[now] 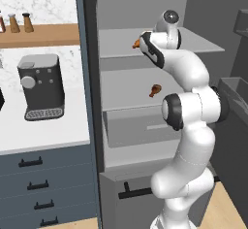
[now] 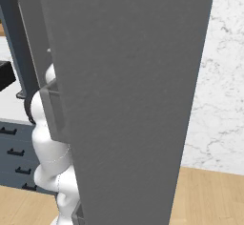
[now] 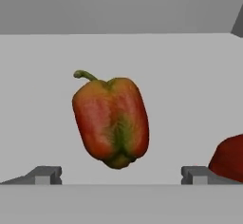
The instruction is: Place one bell pepper and one chicken drumstick in each tupperware on the nearby counter, to pack two identical lunches.
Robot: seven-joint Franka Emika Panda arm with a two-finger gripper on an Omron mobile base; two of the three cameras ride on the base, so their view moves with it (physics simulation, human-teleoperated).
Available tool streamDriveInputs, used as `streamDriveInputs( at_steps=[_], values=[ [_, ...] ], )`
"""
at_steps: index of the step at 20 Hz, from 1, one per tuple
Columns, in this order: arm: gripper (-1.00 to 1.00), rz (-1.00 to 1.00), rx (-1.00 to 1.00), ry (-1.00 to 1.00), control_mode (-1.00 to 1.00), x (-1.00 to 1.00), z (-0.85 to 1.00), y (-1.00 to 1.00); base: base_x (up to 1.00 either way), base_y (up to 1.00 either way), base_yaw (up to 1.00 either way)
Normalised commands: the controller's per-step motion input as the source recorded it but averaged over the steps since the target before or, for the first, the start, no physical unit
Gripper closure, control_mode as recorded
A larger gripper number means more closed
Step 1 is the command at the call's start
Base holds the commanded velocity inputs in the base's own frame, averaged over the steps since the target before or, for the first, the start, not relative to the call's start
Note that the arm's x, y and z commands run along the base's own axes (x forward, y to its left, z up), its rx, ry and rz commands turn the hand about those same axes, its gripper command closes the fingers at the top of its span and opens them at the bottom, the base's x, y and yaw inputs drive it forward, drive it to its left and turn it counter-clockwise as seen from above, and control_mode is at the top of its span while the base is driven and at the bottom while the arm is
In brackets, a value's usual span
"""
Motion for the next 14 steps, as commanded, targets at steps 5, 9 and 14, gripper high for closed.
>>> streamDriveInputs(
  at_steps=[5,9,14],
  values=[
    [-1.0,0.0,0.0,0.0,-1.0,0.32,0.0,0.0,0.0,0.0,0.0],
    [-1.0,0.0,0.0,0.0,-1.0,0.35,0.0,0.0,0.0,0.0,0.0],
    [-1.0,0.0,0.0,0.0,-1.0,0.35,-0.01,0.0,0.0,0.0,0.0]
  ],
)
